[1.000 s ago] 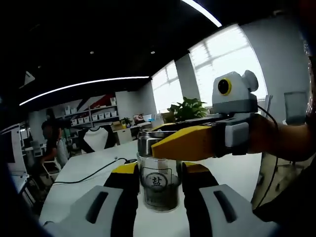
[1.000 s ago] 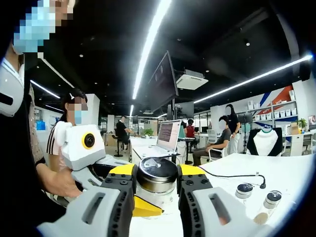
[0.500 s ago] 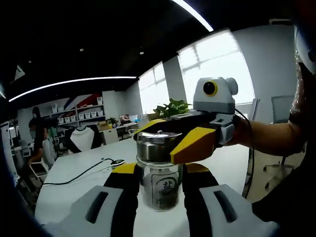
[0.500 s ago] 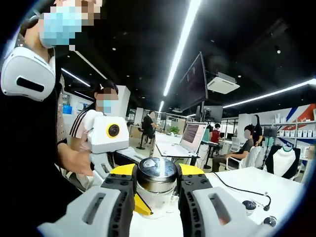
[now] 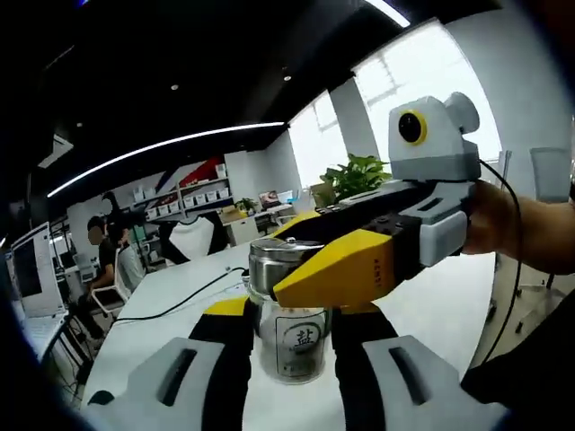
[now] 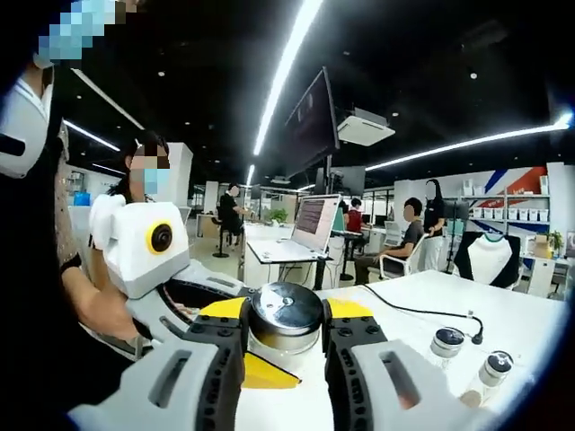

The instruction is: Rotate the seasoning bottle until the label or dispensing opening points toward the visible target arrow and the bottle remains upright within the marked orientation range

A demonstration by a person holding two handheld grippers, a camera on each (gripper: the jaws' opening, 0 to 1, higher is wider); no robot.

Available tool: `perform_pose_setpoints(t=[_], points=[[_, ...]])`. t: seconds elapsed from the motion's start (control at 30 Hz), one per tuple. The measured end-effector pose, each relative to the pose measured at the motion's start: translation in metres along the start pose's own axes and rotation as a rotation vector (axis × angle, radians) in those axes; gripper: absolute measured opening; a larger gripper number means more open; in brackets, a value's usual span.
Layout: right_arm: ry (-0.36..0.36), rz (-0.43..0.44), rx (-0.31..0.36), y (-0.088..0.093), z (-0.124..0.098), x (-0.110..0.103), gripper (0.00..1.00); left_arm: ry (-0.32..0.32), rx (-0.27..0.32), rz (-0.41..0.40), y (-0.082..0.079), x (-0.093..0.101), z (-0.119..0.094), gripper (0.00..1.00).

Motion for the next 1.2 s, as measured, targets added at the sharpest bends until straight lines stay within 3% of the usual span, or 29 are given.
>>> perform_pose_setpoints(t=[0.17, 0.33, 0.43, 0.57, 0.7, 0.9, 1.2], points=[[-0.041, 0.041, 0.029, 0.01, 0.005, 0.004, 0.28, 0.043, 0.032, -0.071, 0.011, -0.007, 0.0, 0.35], [-0.079, 0.01, -0.014, 0.021, 0.017, 0.006, 0.27, 0.088, 0.005, -0.11, 0.029, -0.017, 0.004, 0.35], [-0.101, 0.019, -0.016, 0.029, 0.027, 0.007, 0.27, 0.074, -0.008, -0.103, 0.038, -0.022, 0.003, 0.35], [-0.117, 0.012, -0.034, 0.041, 0.043, 0.012, 0.27, 0.047, -0.066, -0.097, 0.051, -0.031, -0.001, 0.36], [-0.118, 0.025, -0.027, 0.053, 0.051, 0.025, 0.27, 0.017, -0.09, -0.132, 0.062, -0.041, -0.009, 0.4], [-0.107, 0.036, -0.073, 0.083, 0.066, 0.048, 0.27, -0.024, -0.114, -0.146, 0.069, -0.051, -0.02, 0.5], [-0.173, 0.011, -0.124, 0.112, 0.084, 0.058, 0.27, -0.044, -0.128, -0.134, 0.067, -0.057, -0.024, 0.5]])
Point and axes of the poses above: the point that each gripper's makers call its tool centre point, and the gripper's own axes: z roughly forward along the fingers, x roughly to its right, y roughly out of its underside, the point moved 10 cm from there along -z, roughly backward along the fingers, and after that the axes turned 2 degrees about -y, right-handed, at the moved point
